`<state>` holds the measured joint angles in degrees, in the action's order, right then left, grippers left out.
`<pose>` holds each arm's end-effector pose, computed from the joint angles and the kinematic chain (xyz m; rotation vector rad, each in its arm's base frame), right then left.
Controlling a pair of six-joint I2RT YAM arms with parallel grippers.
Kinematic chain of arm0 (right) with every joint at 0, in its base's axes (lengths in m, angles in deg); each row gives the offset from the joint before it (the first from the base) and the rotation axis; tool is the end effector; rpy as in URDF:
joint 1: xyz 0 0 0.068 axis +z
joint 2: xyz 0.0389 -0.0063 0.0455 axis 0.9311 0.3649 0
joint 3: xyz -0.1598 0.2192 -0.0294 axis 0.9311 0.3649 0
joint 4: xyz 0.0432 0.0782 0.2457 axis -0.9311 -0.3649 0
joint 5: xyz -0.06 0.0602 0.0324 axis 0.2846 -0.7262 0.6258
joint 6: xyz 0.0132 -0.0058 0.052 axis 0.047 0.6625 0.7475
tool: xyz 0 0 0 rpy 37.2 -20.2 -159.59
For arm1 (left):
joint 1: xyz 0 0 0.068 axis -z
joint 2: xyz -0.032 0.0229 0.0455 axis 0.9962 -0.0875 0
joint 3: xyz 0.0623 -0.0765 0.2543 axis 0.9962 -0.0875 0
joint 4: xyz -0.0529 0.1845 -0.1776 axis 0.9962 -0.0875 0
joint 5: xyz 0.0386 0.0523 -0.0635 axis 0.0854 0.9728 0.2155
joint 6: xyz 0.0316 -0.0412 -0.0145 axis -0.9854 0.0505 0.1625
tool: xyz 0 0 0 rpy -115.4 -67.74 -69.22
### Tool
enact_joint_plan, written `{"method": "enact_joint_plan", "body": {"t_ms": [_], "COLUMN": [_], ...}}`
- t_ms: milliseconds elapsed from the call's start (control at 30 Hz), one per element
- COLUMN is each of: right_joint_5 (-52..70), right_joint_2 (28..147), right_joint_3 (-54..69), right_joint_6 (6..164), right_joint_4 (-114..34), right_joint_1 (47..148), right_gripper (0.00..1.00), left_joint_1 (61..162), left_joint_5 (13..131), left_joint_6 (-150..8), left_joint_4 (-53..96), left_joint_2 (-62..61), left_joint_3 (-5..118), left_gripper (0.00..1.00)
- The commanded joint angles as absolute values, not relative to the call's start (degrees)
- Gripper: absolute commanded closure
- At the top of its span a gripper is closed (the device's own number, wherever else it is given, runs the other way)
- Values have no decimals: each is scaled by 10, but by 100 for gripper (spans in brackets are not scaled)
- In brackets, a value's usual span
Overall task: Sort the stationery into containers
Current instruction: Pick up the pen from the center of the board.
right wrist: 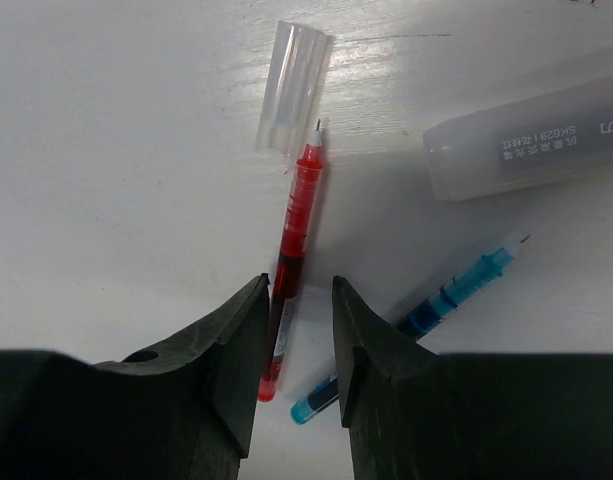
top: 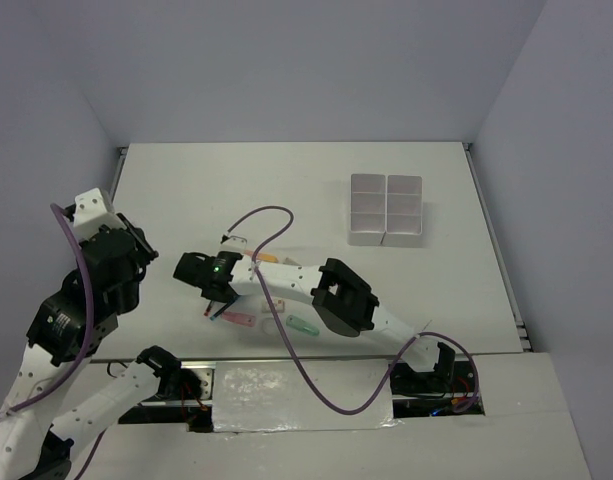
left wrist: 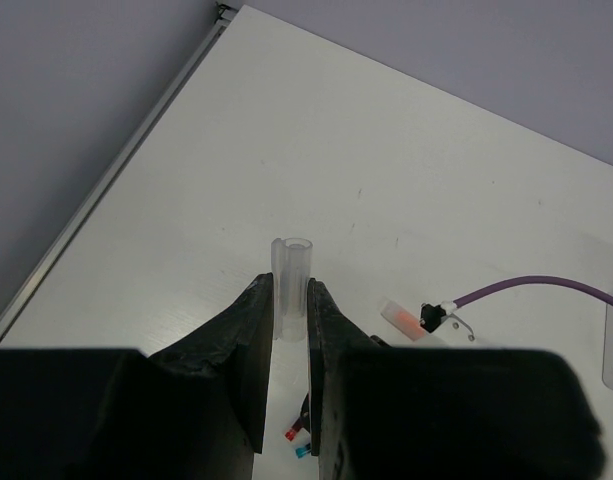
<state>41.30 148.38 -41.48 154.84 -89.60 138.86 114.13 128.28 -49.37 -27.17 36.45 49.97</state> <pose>0.1897 0.4844 0.1608 0.2554 2.5929 0.3276 0.0944 -0.0224 0.4130 -0.6006 1.6791 0.0129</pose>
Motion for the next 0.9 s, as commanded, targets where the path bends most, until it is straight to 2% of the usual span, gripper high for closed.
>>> {"method": "enact_joint_plan", "body": {"t_ms": [0,167,333,567,700,867], "right_joint_5": [416,402,400,410,406,377], "right_joint_2": [1480,1502,1503,1500,1482,1463], "right_joint_3": [-401,-417,-416,-412,-357,-319], "right_joint_6": [1547,1530,1530,1527,1528,1505], "right_joint_4": [-907,-901,-904,-925,-905,-836], "right_joint_1": [1394,1390,1389,1387,1383,1373], "right_gripper": [60,61,74,84,100,100], "left_joint_1": [1138,1135,1135,1129,1128,1116], "left_joint_5": [1296,1295,1297,1288,1285,1270], "left_joint_6": [-506,-509,-512,-518,-521,-527], "left_joint_4": [-252,-249,-248,-238,-236,-227], "left_joint_2": [372,373,374,379,380,379], "left_joint_3": [496,494,491,487,485,480], "left_gripper": [100,100,100,100,100,100]}}
